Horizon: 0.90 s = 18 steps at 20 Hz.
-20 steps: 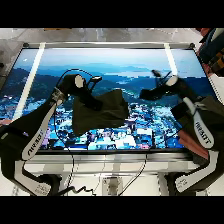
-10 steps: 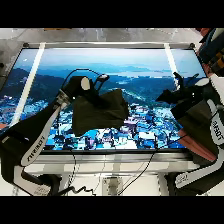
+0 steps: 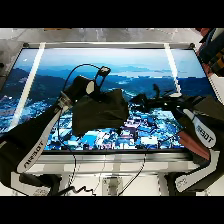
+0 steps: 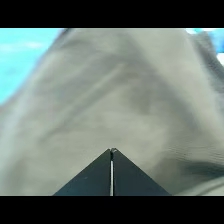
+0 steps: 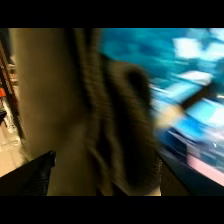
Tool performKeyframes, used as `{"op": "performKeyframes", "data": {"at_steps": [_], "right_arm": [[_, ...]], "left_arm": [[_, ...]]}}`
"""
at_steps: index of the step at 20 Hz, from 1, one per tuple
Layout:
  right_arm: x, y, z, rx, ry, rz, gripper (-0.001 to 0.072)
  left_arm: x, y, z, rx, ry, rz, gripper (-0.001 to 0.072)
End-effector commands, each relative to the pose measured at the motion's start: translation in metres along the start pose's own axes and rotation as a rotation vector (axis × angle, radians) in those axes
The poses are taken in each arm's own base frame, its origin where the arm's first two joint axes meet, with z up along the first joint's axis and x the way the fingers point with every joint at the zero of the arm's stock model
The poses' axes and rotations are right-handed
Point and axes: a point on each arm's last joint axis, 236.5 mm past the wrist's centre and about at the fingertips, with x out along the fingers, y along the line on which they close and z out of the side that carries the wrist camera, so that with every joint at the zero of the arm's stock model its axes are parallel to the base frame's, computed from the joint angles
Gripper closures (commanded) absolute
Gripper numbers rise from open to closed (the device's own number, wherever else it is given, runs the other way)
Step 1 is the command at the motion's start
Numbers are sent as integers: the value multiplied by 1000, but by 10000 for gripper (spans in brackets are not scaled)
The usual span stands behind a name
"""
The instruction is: Fold the clothes and pants, and hang the long-sleeved shirts on hangers.
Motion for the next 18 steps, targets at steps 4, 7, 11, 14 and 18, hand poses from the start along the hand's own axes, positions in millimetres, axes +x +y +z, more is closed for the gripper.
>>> {"op": "performKeyframes", "data": {"at_steps": [4, 7, 11, 14, 18], "right_arm": [[74, 37, -12, -163, 23, -87, 13], [82, 16, 3, -303, -6, -307, 11], [55, -18, 22, -371, -2, -558, 14], [50, -36, 7, -314, 81, -591, 14], [84, -20, -30, -93, 192, -399, 37]], "left_arm": [[-7, 35, -16, -19, 63, 78, 685], [-7, 33, -20, -16, 81, 77, 685], [-8, 33, -22, -16, 89, 77, 685], [-8, 33, -22, -16, 89, 76, 684], [-7, 32, -22, -19, 91, 70, 685]]}}
